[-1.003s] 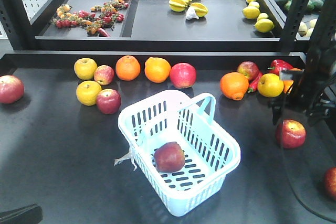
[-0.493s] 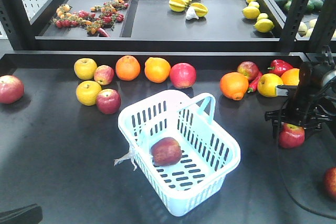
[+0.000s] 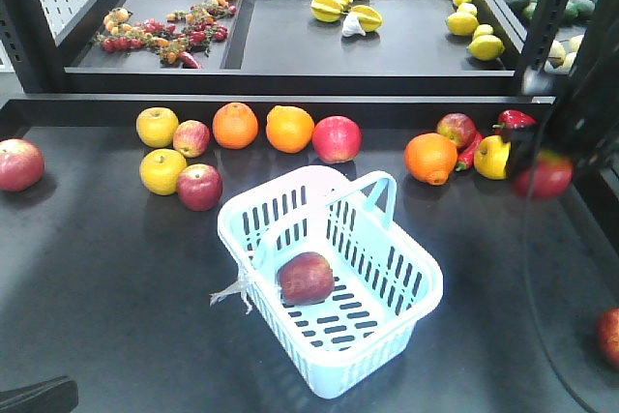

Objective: Pick three apples into basket with both arms
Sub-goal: 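Move the right gripper to another red apple and grasp it, then carry the second apple into the basket and open the right gripper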

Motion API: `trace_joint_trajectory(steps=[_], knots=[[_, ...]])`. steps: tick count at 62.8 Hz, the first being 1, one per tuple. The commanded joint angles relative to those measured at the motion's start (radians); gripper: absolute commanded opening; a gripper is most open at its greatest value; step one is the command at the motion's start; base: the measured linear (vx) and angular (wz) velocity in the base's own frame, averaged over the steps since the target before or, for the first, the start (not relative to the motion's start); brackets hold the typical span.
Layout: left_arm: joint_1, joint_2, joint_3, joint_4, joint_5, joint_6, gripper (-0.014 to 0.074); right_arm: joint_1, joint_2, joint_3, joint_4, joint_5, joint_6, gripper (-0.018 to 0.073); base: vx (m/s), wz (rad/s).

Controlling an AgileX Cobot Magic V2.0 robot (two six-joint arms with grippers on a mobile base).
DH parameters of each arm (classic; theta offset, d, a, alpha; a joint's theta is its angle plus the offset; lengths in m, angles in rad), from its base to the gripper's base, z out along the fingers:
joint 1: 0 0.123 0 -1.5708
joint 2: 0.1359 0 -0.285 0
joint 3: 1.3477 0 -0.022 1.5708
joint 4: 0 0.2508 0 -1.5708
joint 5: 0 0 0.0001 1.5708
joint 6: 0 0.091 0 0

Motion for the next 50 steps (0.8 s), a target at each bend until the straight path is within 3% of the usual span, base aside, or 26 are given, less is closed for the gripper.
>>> trace_joint_trajectory(steps=[1,11,31,40,50], knots=[[-0.004,0.004,-0.026,-0.02,-0.066,-0.007,-0.0006,-0.004,-0.159,0.011,0.02,0.063,-0.019,-0.0006,0.0,0.0],[-0.004,0.004,-0.026,-0.02,-0.066,-0.007,-0.0006,-0.001,-0.326,0.165,0.084,0.054,-0.056,-0.0004,0.0,0.0],[-0.004,0.004,-0.026,-0.02,-0.067,-0.007,-0.0006,-0.001,-0.661,0.683,0.3,-0.111,-0.185,-0.0004,0.0,0.0],[-0.004,0.004,-0.026,-0.02,-0.066,-0.007,-0.0006,-0.001,-0.742,0.85,0.482,-0.172,-0.322,-0.0004,0.0,0.0],[-0.004,0.004,-0.026,-0.02,-0.067,-0.007,-0.0006,0.021,-0.751,0.905,0.761,-0.149,-0.5,-0.0004,0.0,0.0]])
